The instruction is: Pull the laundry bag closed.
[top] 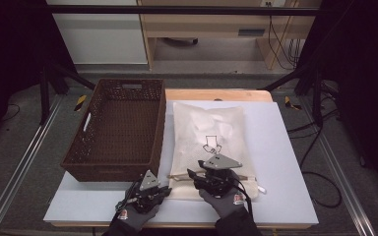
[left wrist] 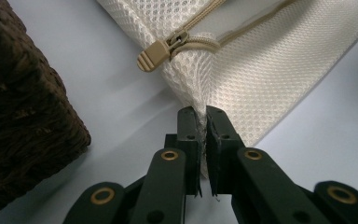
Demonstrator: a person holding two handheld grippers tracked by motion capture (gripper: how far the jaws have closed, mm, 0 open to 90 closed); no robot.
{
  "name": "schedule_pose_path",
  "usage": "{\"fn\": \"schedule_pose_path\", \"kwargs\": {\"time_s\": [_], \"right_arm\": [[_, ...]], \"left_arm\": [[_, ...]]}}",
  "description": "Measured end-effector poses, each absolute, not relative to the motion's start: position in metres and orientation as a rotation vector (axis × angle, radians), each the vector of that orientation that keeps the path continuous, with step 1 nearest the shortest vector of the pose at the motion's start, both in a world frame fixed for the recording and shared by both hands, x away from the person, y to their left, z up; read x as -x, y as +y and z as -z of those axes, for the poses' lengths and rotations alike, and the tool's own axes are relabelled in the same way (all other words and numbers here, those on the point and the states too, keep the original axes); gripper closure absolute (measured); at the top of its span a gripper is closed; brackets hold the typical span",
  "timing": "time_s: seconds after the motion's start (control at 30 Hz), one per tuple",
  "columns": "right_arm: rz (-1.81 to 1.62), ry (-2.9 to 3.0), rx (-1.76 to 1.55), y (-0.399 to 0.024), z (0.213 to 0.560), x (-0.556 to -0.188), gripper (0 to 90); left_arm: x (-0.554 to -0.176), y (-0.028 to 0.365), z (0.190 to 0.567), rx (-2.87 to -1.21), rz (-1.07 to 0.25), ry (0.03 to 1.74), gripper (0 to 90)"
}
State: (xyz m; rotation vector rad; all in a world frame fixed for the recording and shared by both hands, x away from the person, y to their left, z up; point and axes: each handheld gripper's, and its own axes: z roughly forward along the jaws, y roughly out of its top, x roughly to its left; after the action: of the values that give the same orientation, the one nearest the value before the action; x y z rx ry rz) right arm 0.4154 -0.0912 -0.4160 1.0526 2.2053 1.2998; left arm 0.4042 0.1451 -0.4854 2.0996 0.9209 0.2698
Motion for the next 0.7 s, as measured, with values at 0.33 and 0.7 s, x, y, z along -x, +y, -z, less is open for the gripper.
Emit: {"fn": "schedule_pose_path", "kwargs": {"time_s": [0.33,0.7], "right_arm": [[-1.257,2.289,-1.018,-0.06,0.426,-0.421,62.2],[-1.222,2.339,-1.014,-0.041,0.436,-0.423,66.2]], "left_arm": [[-0.403,0.145,0.486,-2.086,-0.255,0.908,79.2],[-0.401,0.145,0.487,-2.079,-0.246,0.925,82.9]]}}
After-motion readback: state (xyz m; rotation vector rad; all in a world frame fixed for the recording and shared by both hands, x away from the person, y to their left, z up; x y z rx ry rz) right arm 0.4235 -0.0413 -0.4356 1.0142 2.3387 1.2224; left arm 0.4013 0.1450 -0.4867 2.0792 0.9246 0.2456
